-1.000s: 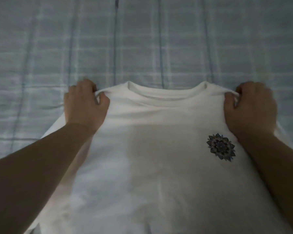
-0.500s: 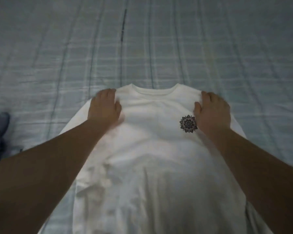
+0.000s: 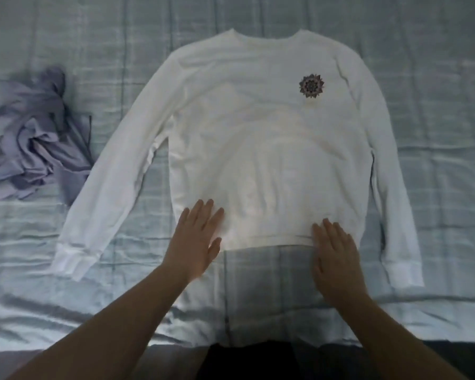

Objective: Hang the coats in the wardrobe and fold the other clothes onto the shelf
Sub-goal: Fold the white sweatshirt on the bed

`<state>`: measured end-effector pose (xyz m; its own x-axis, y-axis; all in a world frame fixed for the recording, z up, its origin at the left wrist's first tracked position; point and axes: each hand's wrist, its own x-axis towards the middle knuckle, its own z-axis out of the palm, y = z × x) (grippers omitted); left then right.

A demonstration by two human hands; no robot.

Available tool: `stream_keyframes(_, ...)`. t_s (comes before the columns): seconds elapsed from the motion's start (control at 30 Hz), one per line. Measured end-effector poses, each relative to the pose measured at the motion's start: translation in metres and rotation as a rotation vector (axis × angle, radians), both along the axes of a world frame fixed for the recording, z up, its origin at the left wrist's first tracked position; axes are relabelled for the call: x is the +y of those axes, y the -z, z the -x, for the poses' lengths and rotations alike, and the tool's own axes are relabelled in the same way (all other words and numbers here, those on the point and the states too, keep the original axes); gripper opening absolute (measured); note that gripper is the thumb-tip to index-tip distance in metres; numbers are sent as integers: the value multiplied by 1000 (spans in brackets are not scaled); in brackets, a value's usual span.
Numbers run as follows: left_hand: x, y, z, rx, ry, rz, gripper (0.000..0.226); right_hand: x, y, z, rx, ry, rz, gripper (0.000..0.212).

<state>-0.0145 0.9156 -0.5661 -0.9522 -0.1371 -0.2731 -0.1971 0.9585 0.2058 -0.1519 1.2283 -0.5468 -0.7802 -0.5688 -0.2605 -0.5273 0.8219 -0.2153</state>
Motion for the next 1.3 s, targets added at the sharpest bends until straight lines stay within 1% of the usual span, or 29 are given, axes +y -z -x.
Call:
stream_keyframes(0.1,5,2,-48,-53,40,-22,70,26,-1,-21,-48,-72,-113,77)
stream_keyframes(0.2,3,0,-66,-66,55,-28,69,33,-3,-18,-27,-12,-171,77)
stream_keyframes(0.3,-5,1,-55,-50,-2,-25,63,29,2,3,42,73,-125,75)
stream_keyframes(0.37,-9,1,-43,-79,0,-18,73,26,3,18,66,107,-117,83)
stream_keyframes(0.43,-12,-1,-34,-107,-4,-11,80,22,4,30,43,176,-98,89)
stream_keyframes(0.5,-14,-3,-29,-90,-43,-44,77,15,3,35,-16,240,-82,87)
stream_keyframes(0.6,-20,-4,-30,14,-125,-206,62,10,6,34,-61,186,-85,81)
stream_keyframes(0.7,-22,-10,-40,86,-199,-323,54,16,12,27,-74,135,-127,80)
stream_keyframes(0.83,-20,-27,-63,141,-290,-353,52,19,19,31,-12,8,-260,85)
stream_keyframes(0.9,-23,-33,-74,167,-299,-349,54,13,14,38,10,-31,-355,88)
stream_keyframes(1.03,-30,-41,-84,208,-233,-354,57,4,-7,47,106,-87,-443,78)
stream_keyframes(1.13,-33,-46,-91,215,-145,-347,65,21,-23,35,155,-133,-396,72)
stream_keyframes(1.17,-35,-46,-94,202,-126,-340,67,32,-26,25,167,-145,-359,74)
stream_keyframes(1.23,-37,-44,-105,131,-108,-323,69,57,-30,-2,164,-169,-295,84)
stream_keyframes(1.3,-37,-36,-120,46,-92,-303,73,80,-34,-28,118,-197,-239,93)
